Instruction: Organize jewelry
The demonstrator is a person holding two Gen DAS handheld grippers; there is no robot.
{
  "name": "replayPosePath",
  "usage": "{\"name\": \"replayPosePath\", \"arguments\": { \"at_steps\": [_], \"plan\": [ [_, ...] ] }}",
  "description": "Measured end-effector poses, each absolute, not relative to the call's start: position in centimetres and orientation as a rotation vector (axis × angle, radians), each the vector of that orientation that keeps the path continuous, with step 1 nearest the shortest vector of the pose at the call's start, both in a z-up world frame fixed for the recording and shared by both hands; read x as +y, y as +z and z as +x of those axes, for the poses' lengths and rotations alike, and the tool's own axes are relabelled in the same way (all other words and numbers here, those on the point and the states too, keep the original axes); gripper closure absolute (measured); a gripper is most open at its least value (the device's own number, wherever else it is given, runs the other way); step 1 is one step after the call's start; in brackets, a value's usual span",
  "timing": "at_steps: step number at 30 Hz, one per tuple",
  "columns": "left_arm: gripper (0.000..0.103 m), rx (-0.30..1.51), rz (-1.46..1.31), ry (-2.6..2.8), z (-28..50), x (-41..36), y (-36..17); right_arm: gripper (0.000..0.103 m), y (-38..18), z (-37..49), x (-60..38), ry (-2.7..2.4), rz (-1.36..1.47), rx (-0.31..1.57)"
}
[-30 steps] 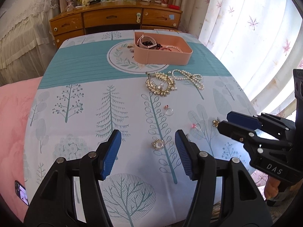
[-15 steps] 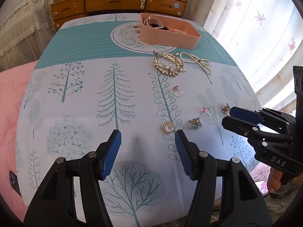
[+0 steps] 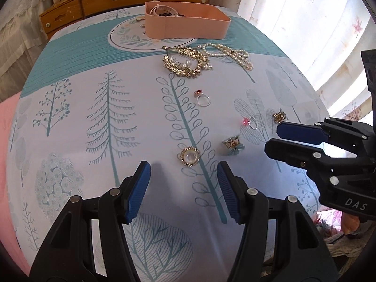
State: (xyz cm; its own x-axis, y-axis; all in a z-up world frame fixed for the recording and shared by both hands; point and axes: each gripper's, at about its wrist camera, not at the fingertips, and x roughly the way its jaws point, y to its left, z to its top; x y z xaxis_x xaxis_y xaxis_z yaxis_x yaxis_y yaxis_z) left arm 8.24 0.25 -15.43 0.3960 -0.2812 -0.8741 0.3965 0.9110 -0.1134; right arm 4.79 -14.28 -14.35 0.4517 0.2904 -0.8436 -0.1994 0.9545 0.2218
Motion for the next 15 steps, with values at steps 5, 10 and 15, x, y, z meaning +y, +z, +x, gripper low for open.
{"name": "replayPosePath", "arguments": {
  "at_steps": [5, 10, 15],
  "plan": [
    [0.061, 1.086, 0.149, -0.393, 8.7, -0.8, -16.0, 0.07, -14.6, 4.6, -15.3, 0.294, 0.12, 1.058],
    [0.065, 1.097, 0.145, -0.338, 9.1, -1.1, -16.1, 0.07, -14.7, 4.5, -16.7, 0.277, 0.148, 1.041],
    [0.071, 1.099, 0.171, -0.305, 9.0, -2.1, -16.1, 0.07, -14.4, 4.3, -18.6, 0.248, 0.184, 1.009]
  ]
}}
